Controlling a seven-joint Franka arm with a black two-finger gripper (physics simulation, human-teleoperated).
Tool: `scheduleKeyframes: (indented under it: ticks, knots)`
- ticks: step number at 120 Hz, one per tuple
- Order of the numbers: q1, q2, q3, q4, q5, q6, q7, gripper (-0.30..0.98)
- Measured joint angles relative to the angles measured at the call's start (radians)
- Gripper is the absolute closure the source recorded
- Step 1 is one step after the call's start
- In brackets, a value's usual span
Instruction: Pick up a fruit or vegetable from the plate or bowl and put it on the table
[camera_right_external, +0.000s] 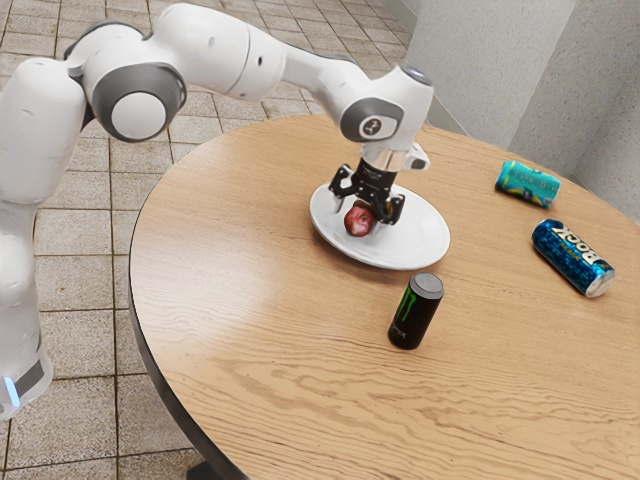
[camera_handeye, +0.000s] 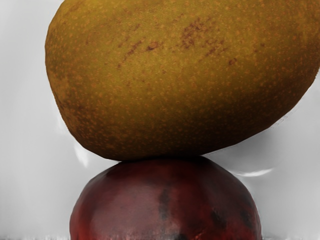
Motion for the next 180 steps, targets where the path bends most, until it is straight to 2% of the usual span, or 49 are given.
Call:
scheduleKeyframes:
  ticks: [35,48,59,79,89,99,111,123,136,155,166,180]
  knots:
    - [0.002,0.014,-0.003,0.002,0.000,0.005,0.003,0.00]
    - [0.001,0.013,-0.009,0.003,0.000,0.006,-0.005,0.22]
    - [0.000,0.012,-0.015,0.005,0.004,0.005,-0.015,0.35]
    - [-0.003,0.005,-0.037,0.041,0.020,0.001,-0.033,0.40]
    - [-0.019,-0.042,-0.101,0.081,0.059,-0.005,-0.040,0.39]
    - [-0.057,-0.038,-0.196,0.215,0.100,-0.018,-0.046,0.41]
    - [-0.167,0.018,-0.310,0.337,0.179,-0.014,-0.053,0.40]
    - [-0.325,0.085,-0.357,0.364,0.255,-0.007,-0.062,0.43]
    - [-0.418,0.146,-0.373,0.350,0.300,-0.002,-0.077,0.41]
    - [-0.436,0.200,-0.372,0.346,0.316,0.034,-0.093,0.44]
    - [-0.428,0.203,-0.366,0.335,0.302,0.063,-0.098,0.25]
    - [-0.424,0.204,-0.363,0.328,0.285,0.090,-0.102,0.11]
